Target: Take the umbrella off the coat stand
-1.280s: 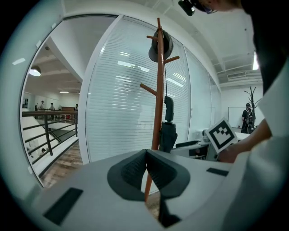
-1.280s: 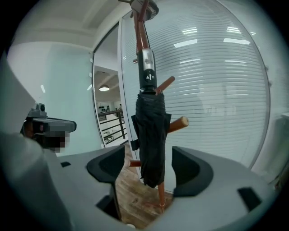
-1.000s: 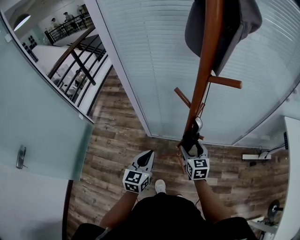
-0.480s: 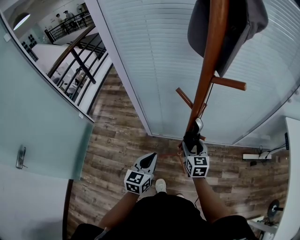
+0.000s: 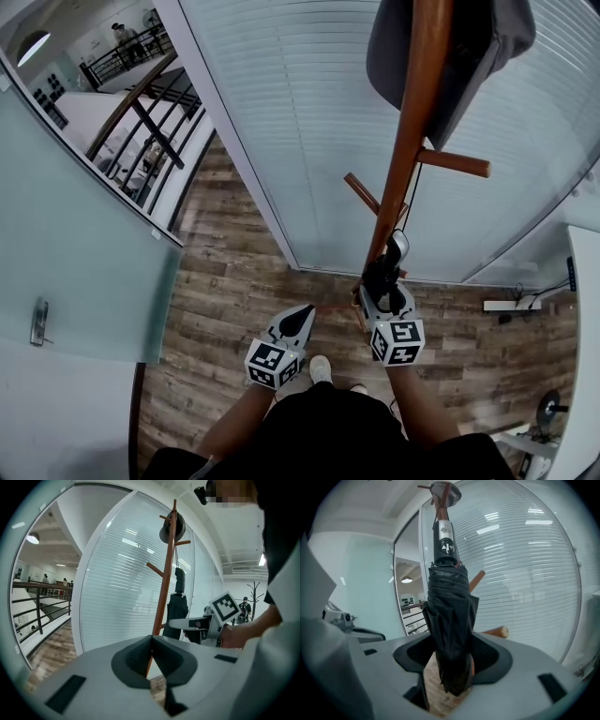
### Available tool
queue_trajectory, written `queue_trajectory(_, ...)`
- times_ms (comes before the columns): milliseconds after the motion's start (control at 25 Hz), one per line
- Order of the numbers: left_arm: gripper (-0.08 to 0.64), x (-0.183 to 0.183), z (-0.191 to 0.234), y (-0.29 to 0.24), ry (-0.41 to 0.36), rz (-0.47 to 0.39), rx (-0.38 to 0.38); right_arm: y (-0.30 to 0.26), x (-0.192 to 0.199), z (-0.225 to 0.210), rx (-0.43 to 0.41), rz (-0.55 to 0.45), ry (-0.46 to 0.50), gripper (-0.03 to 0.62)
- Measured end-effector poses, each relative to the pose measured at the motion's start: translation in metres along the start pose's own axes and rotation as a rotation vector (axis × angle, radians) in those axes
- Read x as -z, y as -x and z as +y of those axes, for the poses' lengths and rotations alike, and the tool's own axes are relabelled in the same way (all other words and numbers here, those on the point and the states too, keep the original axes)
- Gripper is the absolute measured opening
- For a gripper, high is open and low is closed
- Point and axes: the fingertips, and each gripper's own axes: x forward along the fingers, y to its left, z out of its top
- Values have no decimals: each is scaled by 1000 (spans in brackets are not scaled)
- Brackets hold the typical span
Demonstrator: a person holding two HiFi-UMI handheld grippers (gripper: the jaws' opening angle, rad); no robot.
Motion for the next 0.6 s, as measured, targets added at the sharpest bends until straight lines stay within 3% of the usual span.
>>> queue_trajectory(160, 12, 8, -8, -6, 19, 23, 46, 15, -25, 9, -29, -59, -12, 244)
queue_trajectory(600, 12, 9, -22, -17, 22, 21, 79, 50, -97, 13, -67, -246, 20, 241)
